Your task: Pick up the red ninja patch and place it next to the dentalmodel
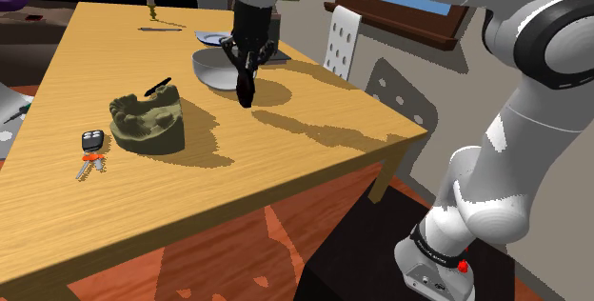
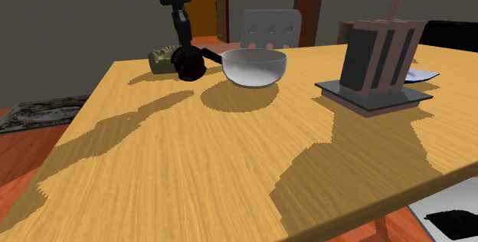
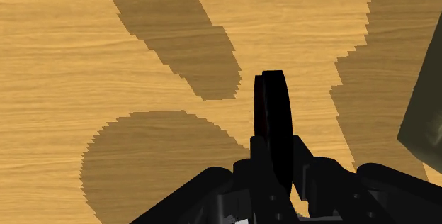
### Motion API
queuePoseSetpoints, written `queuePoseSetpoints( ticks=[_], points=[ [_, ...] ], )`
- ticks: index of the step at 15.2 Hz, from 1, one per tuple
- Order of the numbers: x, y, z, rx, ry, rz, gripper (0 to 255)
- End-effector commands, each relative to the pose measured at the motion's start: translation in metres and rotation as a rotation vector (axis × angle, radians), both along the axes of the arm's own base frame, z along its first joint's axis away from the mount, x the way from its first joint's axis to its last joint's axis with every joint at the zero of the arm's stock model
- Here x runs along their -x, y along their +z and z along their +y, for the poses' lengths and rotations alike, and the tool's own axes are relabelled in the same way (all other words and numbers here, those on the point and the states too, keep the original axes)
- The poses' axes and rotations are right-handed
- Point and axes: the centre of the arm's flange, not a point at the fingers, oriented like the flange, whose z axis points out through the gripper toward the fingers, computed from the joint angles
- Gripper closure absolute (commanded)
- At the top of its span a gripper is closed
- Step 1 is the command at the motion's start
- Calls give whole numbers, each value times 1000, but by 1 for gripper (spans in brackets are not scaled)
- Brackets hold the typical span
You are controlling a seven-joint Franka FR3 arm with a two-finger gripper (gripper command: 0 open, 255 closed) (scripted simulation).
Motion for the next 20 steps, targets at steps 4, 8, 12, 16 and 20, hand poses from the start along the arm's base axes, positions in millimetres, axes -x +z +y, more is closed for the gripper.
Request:
queuePoseSetpoints(
  ticks=[4,8,12,16,20],
  points=[
    [1,-19,-1,0,0,0,255],
    [1,-19,-1,0,0,0,255],
    [1,-19,-1,0,0,0,0],
    [1,-19,-1,0,0,0,0],
    [8,31,-1,0,0,0,0]
  ],
)
